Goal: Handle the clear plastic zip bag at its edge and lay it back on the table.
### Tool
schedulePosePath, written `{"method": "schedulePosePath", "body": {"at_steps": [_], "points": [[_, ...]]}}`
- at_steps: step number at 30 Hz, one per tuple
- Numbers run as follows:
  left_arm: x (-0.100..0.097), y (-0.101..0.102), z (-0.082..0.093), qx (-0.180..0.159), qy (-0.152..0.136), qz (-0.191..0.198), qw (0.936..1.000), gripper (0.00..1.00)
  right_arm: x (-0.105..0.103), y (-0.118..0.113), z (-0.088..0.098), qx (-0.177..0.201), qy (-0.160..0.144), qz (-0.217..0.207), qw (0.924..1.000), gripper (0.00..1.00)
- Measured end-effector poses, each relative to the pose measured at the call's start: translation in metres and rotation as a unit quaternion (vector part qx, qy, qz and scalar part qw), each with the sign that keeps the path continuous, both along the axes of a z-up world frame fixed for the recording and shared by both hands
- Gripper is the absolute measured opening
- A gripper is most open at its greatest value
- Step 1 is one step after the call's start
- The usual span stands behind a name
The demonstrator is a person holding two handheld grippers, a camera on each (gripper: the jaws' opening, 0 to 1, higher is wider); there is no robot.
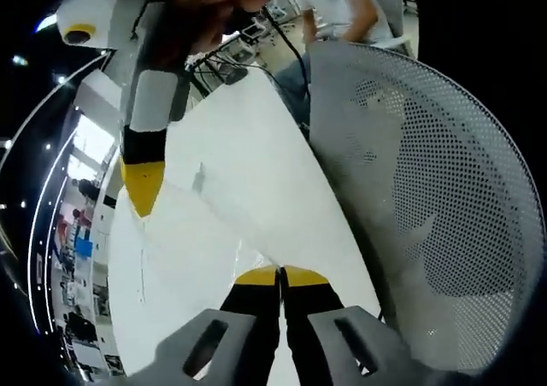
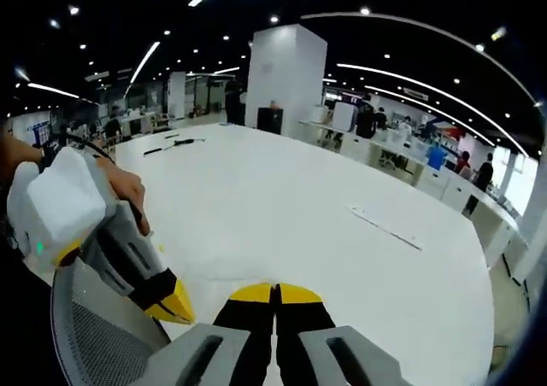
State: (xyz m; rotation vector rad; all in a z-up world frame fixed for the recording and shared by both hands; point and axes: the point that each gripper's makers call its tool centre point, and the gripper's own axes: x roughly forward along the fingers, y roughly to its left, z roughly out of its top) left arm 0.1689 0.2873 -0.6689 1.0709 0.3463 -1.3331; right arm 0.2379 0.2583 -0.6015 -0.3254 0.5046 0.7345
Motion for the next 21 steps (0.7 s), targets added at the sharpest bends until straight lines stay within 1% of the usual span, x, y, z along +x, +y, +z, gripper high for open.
{"method": "schedulePosePath", "body": {"at_steps": [1, 2, 3, 6, 8, 10, 12, 13, 14, 17, 18, 19, 21], "points": [[0.000, -0.001, 0.002, -0.013, 0.011, 0.009, 0.9998, 0.00, -0.001, 0.000, -0.001, -0.006, 0.001, 0.001, 1.0000, 0.00], [-0.001, -0.001, 0.005, -0.029, 0.032, 0.020, 0.9989, 0.00, -0.003, 0.000, -0.005, -0.017, 0.005, 0.006, 0.9998, 0.00], [-0.003, -0.003, 0.007, -0.042, 0.047, 0.023, 0.9977, 0.00, -0.002, -0.001, -0.007, -0.022, 0.004, 0.005, 0.9997, 0.00], [-0.001, -0.008, 0.023, -0.086, 0.071, 0.042, 0.9929, 0.00, -0.006, -0.002, -0.012, -0.029, 0.008, 0.004, 0.9995, 0.00], [-0.001, -0.010, 0.031, -0.101, 0.082, 0.048, 0.9904, 0.01, -0.007, -0.001, -0.015, -0.035, 0.009, 0.007, 0.9993, 0.00], [-0.001, -0.010, 0.035, -0.108, 0.086, 0.051, 0.9892, 0.03, -0.007, 0.000, -0.017, -0.045, 0.006, 0.012, 0.9989, 0.00], [-0.001, -0.010, 0.038, -0.114, 0.090, 0.056, 0.9879, 0.07, -0.006, 0.001, -0.018, -0.047, 0.004, 0.014, 0.9988, 0.00], [0.000, -0.009, 0.043, -0.124, 0.095, 0.064, 0.9856, 0.09, -0.005, 0.002, -0.018, -0.050, 0.002, 0.016, 0.9986, 0.00], [0.000, -0.009, 0.044, -0.126, 0.096, 0.066, 0.9852, 0.11, -0.004, 0.003, -0.019, -0.053, 0.001, 0.019, 0.9984, 0.00], [0.000, -0.004, 0.051, -0.145, 0.109, 0.088, 0.9795, 0.14, -0.001, 0.006, -0.022, -0.067, -0.006, 0.029, 0.9973, 0.00], [-0.001, -0.002, 0.054, -0.152, 0.109, 0.092, 0.9781, 0.14, -0.001, 0.007, -0.023, -0.073, -0.008, 0.033, 0.9967, 0.00], [-0.001, 0.002, 0.057, -0.166, 0.110, 0.103, 0.9746, 0.14, 0.000, 0.008, -0.024, -0.077, -0.010, 0.035, 0.9964, 0.00], [-0.001, 0.008, 0.060, -0.179, 0.120, 0.124, 0.9686, 0.16, 0.001, 0.007, -0.027, -0.084, -0.014, 0.037, 0.9957, 0.00]]}}
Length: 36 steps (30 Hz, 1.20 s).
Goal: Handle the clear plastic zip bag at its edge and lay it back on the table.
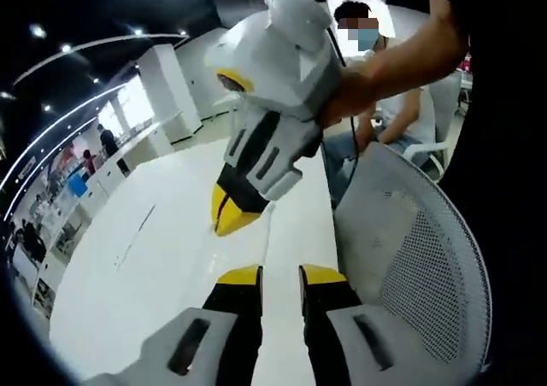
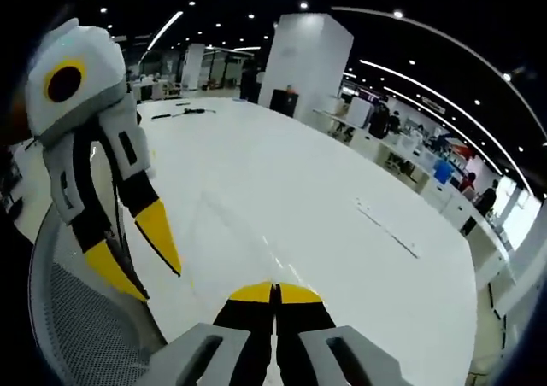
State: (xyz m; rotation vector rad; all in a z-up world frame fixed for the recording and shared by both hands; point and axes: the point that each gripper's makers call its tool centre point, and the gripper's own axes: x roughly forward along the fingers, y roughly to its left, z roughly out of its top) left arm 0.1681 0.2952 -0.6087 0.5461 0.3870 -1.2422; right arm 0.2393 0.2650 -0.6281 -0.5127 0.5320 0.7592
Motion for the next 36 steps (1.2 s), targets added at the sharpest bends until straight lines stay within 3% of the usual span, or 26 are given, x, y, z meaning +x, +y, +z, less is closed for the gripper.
{"method": "schedulePosePath", "body": {"at_steps": [7, 12, 22, 25, 36], "points": [[-0.002, 0.031, 0.009, -0.056, 0.016, 0.064, 0.9962, 0.26, 0.005, -0.001, -0.016, -0.011, -0.003, 0.005, 0.9999, 0.00], [0.001, 0.054, 0.003, -0.059, 0.018, 0.105, 0.9925, 0.34, 0.008, 0.003, -0.021, -0.031, -0.028, 0.027, 0.9987, 0.00], [0.005, 0.088, -0.007, -0.081, 0.029, 0.179, 0.9800, 0.46, 0.016, 0.005, -0.034, -0.059, -0.040, 0.043, 0.9966, 0.00], [0.003, 0.091, -0.010, -0.081, 0.030, 0.185, 0.9789, 0.47, 0.020, 0.006, -0.037, -0.076, -0.058, 0.057, 0.9938, 0.00], [-0.001, 0.100, -0.017, -0.082, 0.042, 0.203, 0.9749, 0.50, 0.031, 0.015, -0.059, -0.109, -0.073, 0.091, 0.9871, 0.00]]}}
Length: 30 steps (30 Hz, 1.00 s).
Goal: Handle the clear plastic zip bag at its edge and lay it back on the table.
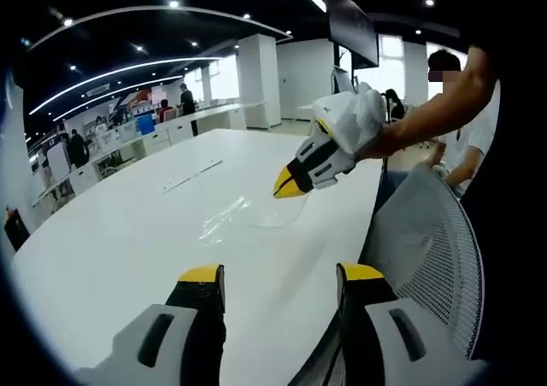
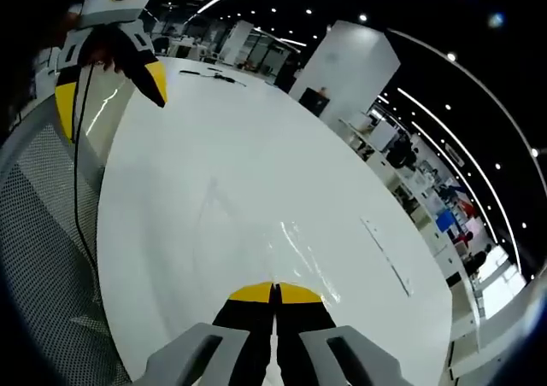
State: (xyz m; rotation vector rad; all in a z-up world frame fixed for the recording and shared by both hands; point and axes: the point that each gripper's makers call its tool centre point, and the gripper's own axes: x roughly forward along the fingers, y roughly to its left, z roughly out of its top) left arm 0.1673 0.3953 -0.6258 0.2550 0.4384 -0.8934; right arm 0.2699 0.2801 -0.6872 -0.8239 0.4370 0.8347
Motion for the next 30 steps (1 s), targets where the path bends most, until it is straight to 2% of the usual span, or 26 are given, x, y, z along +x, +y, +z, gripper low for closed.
{"method": "schedulePosePath", "body": {"at_steps": [13, 27, 30], "points": [[-0.004, 0.006, -0.013, 0.002, 0.011, 0.006, 0.9999, 0.51, 0.005, 0.007, -0.036, -0.031, 0.017, 0.018, 0.9992, 0.00], [-0.015, 0.008, -0.028, 0.009, 0.021, 0.006, 0.9997, 0.50, -0.005, 0.014, -0.066, -0.054, 0.047, 0.030, 0.9969, 0.00], [-0.015, 0.010, -0.031, 0.012, 0.021, 0.007, 0.9997, 0.50, -0.007, 0.014, -0.067, -0.052, 0.054, 0.032, 0.9967, 0.07]]}}
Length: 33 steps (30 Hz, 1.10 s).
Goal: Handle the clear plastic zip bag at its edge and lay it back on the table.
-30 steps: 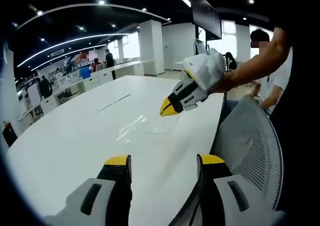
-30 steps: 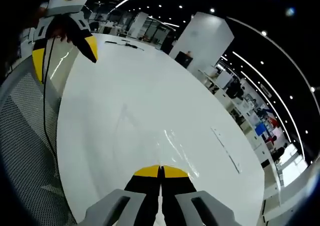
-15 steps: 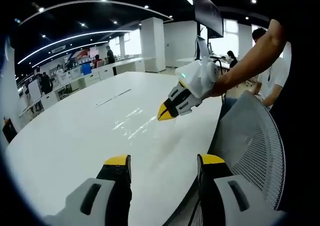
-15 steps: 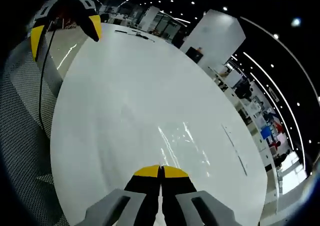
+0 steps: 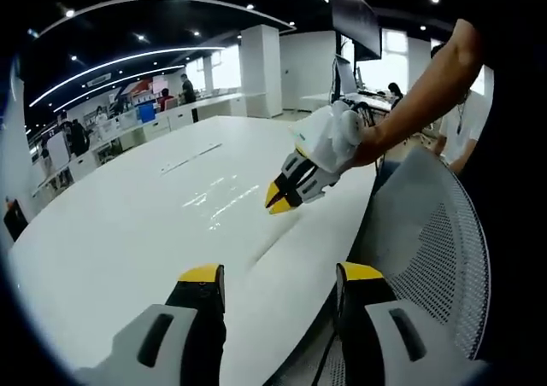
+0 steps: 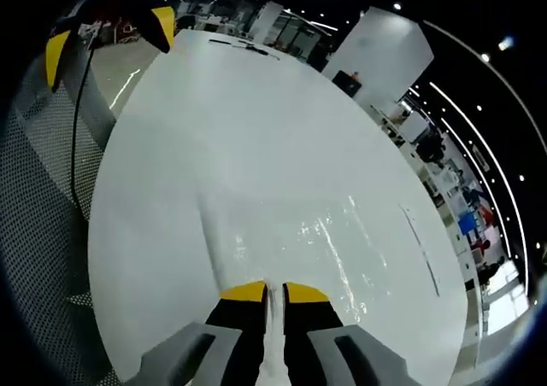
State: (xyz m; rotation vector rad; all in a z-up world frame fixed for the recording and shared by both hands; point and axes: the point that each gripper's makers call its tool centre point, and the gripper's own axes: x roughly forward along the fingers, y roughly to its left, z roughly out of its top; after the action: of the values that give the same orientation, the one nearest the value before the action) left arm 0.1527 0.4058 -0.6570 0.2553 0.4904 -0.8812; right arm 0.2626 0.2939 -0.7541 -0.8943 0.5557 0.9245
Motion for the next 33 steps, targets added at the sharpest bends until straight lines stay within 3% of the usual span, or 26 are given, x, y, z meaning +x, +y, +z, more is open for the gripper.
{"method": "schedulePosePath", "body": {"at_steps": [2, 6, 9, 14, 18, 19, 25, 28, 33], "points": [[0.000, 0.001, -0.001, 0.001, -0.001, 0.000, 1.0000, 0.50, 0.000, -0.002, 0.002, 0.009, 0.006, -0.007, 0.9999, 0.10], [0.001, 0.002, -0.002, 0.002, -0.002, 0.000, 1.0000, 0.51, -0.004, -0.004, 0.007, 0.048, 0.030, -0.029, 0.9980, 0.28], [0.002, 0.002, -0.005, 0.006, -0.002, -0.001, 1.0000, 0.51, -0.005, -0.008, 0.012, 0.063, 0.038, -0.044, 0.9963, 0.32], [0.004, 0.002, -0.011, 0.006, 0.000, -0.002, 1.0000, 0.52, -0.009, -0.011, 0.024, 0.116, 0.061, -0.082, 0.9879, 0.44], [0.008, 0.005, -0.014, 0.007, -0.002, 0.007, 0.9999, 0.54, -0.014, -0.020, 0.030, 0.138, 0.069, -0.100, 0.9829, 0.56], [0.008, 0.005, -0.014, 0.005, -0.002, 0.010, 0.9999, 0.54, -0.013, -0.024, 0.029, 0.150, 0.074, -0.119, 0.9787, 0.58], [0.009, 0.006, -0.020, 0.000, 0.011, 0.019, 0.9998, 0.55, -0.018, -0.045, 0.039, 0.176, 0.073, -0.149, 0.9703, 0.66], [0.008, 0.002, -0.020, -0.003, 0.011, 0.023, 0.9997, 0.56, -0.016, -0.059, 0.052, 0.195, 0.046, -0.167, 0.9653, 0.72], [0.004, -0.002, -0.020, -0.009, 0.015, 0.024, 0.9996, 0.60, -0.028, -0.081, 0.064, 0.203, 0.038, -0.185, 0.9608, 0.81]]}}
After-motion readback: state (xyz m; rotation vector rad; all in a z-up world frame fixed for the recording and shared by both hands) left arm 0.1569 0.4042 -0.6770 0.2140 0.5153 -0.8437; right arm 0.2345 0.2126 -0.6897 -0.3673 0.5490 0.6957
